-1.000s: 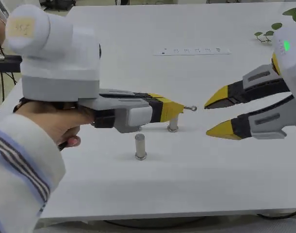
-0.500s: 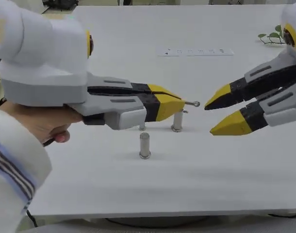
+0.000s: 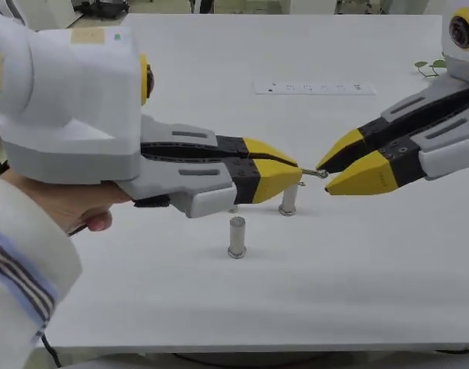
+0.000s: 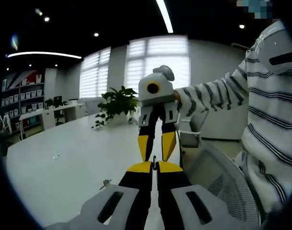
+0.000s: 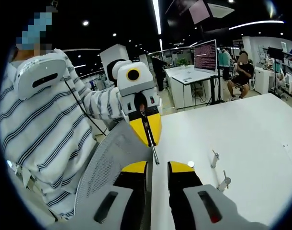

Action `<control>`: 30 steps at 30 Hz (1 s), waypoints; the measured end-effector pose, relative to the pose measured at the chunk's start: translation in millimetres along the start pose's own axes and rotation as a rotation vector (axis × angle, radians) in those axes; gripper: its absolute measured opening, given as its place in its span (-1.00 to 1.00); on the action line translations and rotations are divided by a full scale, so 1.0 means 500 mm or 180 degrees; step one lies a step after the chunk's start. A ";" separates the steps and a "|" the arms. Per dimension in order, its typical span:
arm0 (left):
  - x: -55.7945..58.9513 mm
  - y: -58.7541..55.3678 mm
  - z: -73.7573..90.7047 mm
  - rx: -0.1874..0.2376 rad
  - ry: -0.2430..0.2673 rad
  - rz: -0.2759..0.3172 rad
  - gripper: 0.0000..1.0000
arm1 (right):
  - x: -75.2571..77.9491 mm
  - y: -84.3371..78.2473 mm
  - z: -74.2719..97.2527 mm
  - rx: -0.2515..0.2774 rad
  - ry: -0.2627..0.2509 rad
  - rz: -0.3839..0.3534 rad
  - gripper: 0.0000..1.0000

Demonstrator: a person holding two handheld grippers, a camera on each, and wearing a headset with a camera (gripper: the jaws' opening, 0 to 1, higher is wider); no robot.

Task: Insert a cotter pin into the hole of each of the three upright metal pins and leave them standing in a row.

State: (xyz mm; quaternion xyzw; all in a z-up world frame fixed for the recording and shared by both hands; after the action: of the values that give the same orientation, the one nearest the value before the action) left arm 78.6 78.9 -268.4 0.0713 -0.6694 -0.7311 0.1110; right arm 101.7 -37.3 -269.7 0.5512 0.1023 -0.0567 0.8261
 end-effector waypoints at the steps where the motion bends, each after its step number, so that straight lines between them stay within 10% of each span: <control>1: -0.001 0.000 0.000 0.0000 -0.0014 -0.0015 -1.00 | 0.004 0.001 0.000 0.0026 0.0003 -0.0014 -0.77; 13: -0.018 -0.010 -0.008 -0.0072 -0.0046 0.0085 -1.00 | 0.012 -0.008 -0.018 -0.0051 0.0047 0.0076 -1.00; 21: -0.044 -0.028 -0.001 -0.0012 0.0079 0.0542 -1.00 | 0.027 -0.010 -0.019 -0.0029 -0.0072 0.0024 -1.00; 30: -0.066 -0.049 0.010 -0.0147 0.0120 0.0084 -0.94 | 0.051 -0.017 -0.031 -0.0097 -0.0079 0.0050 -1.00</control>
State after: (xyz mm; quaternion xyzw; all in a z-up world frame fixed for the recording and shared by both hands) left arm 107.7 94.3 -293.6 0.0736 -0.6510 -0.7434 0.1348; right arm 122.9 -25.8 -289.0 0.5385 0.0886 -0.0555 0.8361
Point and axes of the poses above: the centre of the closed fingertips' face, and the gripper's own axes: z roughly backward along the fingers, x roughly to its right, y roughly out of its top, the point moved 6 cm from there along z, roughly backward along the fingers, and after that the axes turned 7 degrees about x, right-handed, at the moved point
